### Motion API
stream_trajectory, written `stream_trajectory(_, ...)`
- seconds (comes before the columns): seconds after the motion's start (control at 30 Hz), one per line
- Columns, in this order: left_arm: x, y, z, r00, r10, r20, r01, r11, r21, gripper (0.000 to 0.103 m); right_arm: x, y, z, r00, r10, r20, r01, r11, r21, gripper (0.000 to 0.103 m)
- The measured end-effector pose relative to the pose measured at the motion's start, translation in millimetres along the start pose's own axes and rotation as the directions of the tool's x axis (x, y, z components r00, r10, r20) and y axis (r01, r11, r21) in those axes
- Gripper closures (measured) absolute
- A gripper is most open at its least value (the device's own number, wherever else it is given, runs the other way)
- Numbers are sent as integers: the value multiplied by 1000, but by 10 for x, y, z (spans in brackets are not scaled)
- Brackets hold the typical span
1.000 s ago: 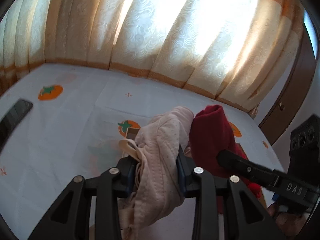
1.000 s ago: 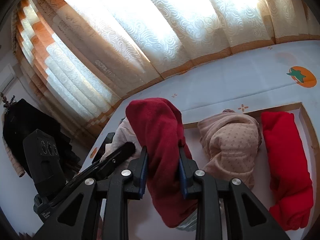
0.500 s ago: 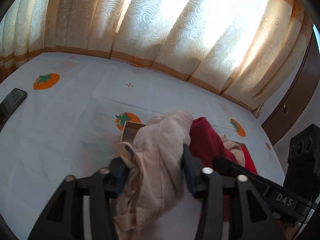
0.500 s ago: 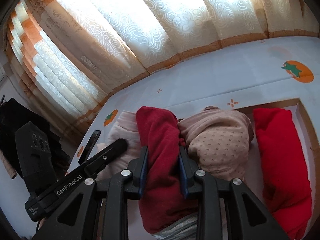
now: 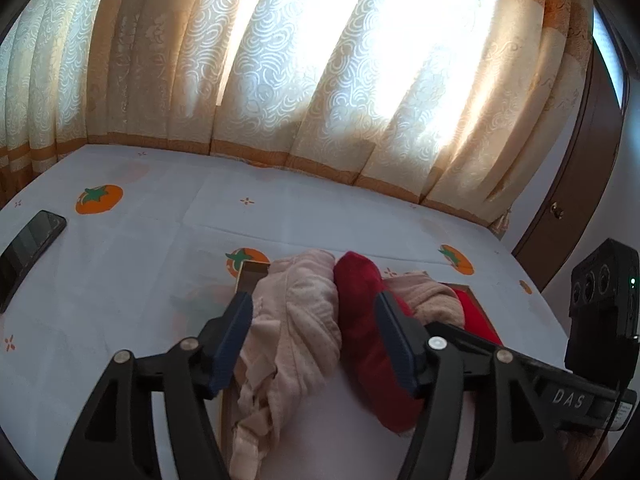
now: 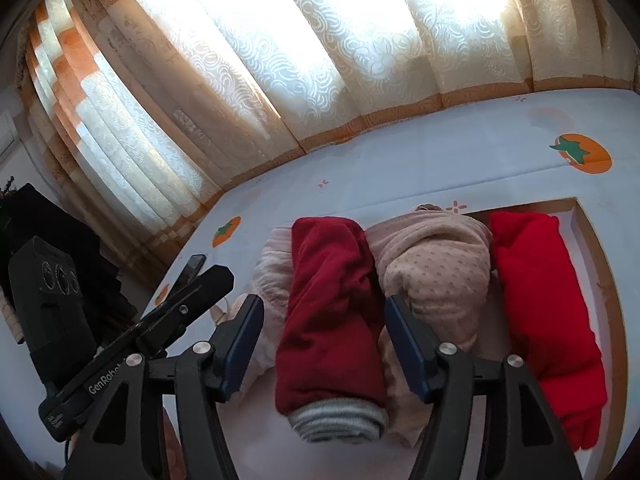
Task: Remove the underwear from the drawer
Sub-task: 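Lower pale pink garment into tray with left tool while right tool lowers dark red garment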
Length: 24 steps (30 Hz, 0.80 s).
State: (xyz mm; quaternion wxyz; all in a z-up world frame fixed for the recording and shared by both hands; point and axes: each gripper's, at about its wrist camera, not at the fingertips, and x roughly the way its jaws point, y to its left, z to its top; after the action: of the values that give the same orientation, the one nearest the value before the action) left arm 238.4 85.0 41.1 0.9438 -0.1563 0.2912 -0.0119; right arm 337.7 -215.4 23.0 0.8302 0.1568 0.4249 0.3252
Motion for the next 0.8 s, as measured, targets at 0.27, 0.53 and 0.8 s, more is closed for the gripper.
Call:
stream_trajectory(0.27,-231,-97,-115,1000,-6,23,4,998,60,34,-208,31,-101,1000,25,13,-25,1000,-6,36)
stream_trajectory(0.53,-422,-245,-215,998,3,57,-12,989,146,34,-365,165,-211,1000,-2,14,3,994,-105,36)
stream_trajectory(0.8,-704,-376,-349,996,-30,83,13,979,205,32,-614,305,-448,999,39,-8,-39,985,-165,33)
